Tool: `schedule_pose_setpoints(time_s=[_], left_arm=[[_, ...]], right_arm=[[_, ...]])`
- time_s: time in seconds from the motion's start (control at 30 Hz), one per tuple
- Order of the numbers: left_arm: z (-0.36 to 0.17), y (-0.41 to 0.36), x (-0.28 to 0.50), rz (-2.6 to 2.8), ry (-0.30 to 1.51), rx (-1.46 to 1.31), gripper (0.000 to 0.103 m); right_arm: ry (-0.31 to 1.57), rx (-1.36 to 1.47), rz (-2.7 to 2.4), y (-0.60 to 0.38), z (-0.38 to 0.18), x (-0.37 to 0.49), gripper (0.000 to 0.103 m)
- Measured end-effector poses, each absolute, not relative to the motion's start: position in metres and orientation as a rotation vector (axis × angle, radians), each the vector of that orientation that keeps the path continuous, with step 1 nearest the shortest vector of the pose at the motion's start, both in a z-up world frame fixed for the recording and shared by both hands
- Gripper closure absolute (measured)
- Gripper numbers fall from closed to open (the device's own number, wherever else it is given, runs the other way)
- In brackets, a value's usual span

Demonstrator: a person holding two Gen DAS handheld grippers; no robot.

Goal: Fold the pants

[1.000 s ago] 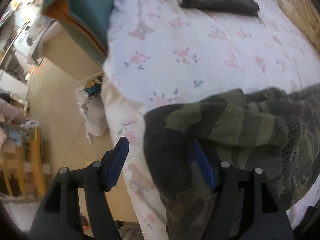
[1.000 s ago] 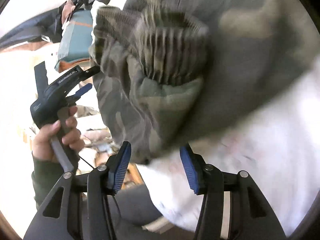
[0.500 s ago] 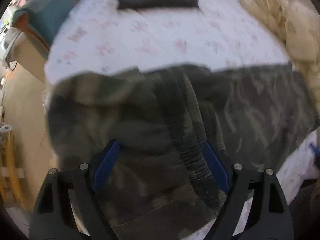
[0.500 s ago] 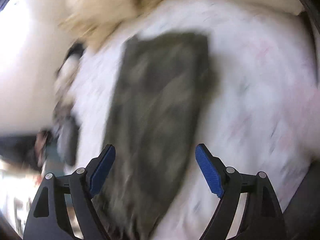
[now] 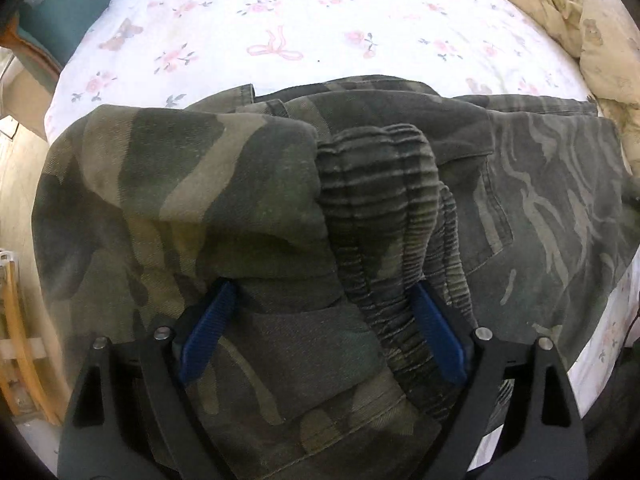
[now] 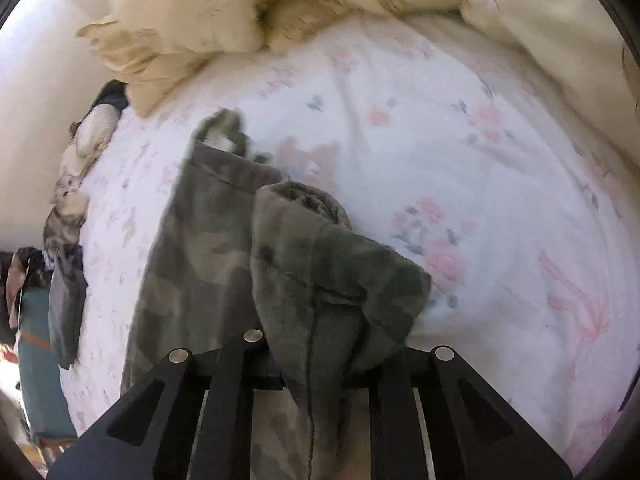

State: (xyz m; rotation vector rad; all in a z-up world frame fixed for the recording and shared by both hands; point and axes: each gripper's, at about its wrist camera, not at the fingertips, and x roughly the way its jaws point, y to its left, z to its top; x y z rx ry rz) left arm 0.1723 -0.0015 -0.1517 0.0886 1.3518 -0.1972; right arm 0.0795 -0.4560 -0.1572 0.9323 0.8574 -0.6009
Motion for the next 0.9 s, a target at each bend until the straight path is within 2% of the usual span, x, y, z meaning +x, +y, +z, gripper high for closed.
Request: schedule_pose_setpoints(time_s=[0.13, 0.23, 0.33, 0.47, 0.57, 0.67, 0.8, 0.9], left_arm=[[-0.149, -0.001, 0.173, -0.198, 1.364, 0.057, 0.015], [-0.137, 0.008, 0.173, -0.189, 1.336, 0.029, 0.017], [-0.113, 0.010, 0.164, -0.152, 1.235, 0.096, 0.017], [-0.078, 0.031, 0.156, -0.107, 1.167, 0.038, 0.017], [-0.070, 0.055, 0.154, -0.046, 1.156, -0.023, 0.017], [-0.089, 0.070, 0.146, 0.002, 1.234, -0.104, 0.017], [-0.114, 0.084, 0.141, 0.043, 1.331, -0.198, 0.017], [-0.109, 0.086, 0.142, 0.050, 1.308, -0.176, 0.017]], right_arm=[[0.704, 0.865, -0.481, -0.432, -0.114, 0.084, 0.089], [0.674, 0.751, -0.378, -0.410, -0.087, 0.091, 0.089], [0.677, 0.605, -0.215, -0.371, -0.059, 0.105, 0.089], [0.671, 0.311, 0.065, -0.267, -0.018, 0.113, 0.089], [0.667, 0.148, 0.240, -0.187, -0.007, 0.111, 0.089], [0.730, -0.079, 0.404, -0.097, -0.030, 0.099, 0.089], [0.916, -0.241, 0.518, -0.036, -0.095, 0.089, 0.089], [0.951, -0.225, 0.502, -0.030, -0.114, 0.082, 0.080]])
